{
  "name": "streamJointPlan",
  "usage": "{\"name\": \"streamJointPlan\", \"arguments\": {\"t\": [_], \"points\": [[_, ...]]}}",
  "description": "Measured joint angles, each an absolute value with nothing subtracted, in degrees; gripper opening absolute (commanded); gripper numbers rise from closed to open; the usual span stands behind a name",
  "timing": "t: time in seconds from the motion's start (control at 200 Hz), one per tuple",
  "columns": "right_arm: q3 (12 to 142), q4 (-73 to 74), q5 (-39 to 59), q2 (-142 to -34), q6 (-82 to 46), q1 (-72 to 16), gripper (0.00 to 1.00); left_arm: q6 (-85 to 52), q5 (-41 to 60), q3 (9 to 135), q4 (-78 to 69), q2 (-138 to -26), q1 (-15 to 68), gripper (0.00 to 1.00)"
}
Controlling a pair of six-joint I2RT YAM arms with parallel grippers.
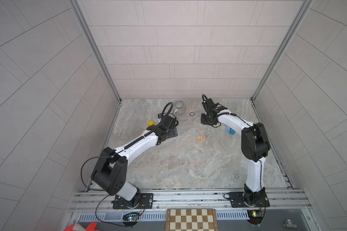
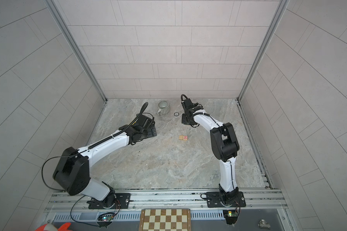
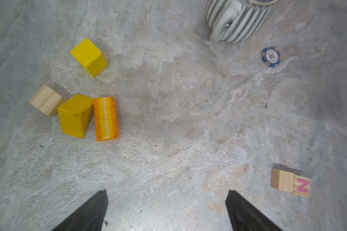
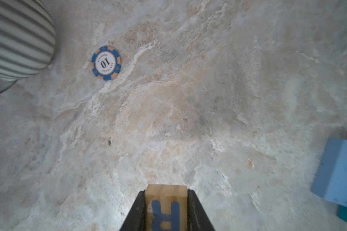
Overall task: Build the wood block tower
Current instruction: 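Carry the R cube with the right gripper to the pine and N cubes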
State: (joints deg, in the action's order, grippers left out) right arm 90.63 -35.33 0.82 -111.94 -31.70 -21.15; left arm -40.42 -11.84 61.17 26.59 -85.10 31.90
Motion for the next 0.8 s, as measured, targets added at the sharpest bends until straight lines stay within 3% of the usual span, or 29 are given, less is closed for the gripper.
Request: {"name": "streamJointPlan", "arguments": {"t": [0.355,0.801], "points": [[64.71,-28.97,1.41,-90.35,-33.54,-25.41,0.21,-40.45,-11.81,55.68,34.35,-76.55,32.56,0.99],[53.93,-20.05,1.45,-89.93,-38.44,-31.40,0.21,-40.69,-11.09,49.84,35.83,-74.24,32.82,0.99]]}}
